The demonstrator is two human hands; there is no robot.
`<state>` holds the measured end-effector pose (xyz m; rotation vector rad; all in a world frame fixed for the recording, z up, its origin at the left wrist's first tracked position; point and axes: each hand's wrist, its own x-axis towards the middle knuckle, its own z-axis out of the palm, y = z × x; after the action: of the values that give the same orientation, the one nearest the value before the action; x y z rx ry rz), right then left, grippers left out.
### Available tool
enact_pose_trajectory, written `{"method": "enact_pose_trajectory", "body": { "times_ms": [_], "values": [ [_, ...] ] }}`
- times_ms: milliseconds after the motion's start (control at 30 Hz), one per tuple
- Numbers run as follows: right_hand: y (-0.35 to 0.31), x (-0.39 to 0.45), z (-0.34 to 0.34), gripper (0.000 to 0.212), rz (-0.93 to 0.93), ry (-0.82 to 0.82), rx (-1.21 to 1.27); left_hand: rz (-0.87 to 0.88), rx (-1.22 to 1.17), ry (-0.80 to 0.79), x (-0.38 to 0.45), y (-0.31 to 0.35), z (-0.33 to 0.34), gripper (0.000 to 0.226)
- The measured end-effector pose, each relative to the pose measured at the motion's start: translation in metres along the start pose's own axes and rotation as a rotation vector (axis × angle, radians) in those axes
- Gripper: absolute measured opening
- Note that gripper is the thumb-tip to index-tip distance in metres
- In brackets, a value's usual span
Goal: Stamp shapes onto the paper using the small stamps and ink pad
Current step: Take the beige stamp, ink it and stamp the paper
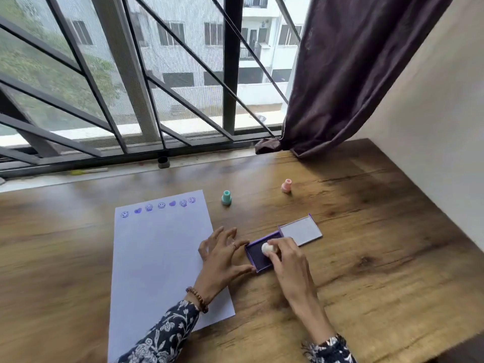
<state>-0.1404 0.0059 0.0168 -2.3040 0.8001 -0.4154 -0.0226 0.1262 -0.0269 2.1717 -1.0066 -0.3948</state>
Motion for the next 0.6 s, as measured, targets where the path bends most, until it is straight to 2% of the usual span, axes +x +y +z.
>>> {"method": "enact_pose_trajectory", "body": {
  "times_ms": [133, 267, 400, 600],
  "values": [
    [0.001, -0.015, 0.007, 0.008, -0.144, 0.045, -0.153, 0.001, -0.034, -0.015, 0.0, 0.0, 0.001, 0.058],
    [0.002, -0.006, 0.008, 0.005, -0.192, 0.02, -0.25, 0.027, -0.012, 0.008, -0.001, -0.004, 0.004, 0.058],
    [-0.005, 0.018, 0.006, 0.01, -0.134, -0.165, -0.374, 0.03, -0.029, 0.023, 0.0, -0.005, 0.007, 0.056],
    [-0.037, 0.064, -0.007, 0.008, 0.066, -0.481, -0.534, 0.016, 0.099, -0.069, 0.001, -0.001, 0.001, 0.058]
  ]
}}
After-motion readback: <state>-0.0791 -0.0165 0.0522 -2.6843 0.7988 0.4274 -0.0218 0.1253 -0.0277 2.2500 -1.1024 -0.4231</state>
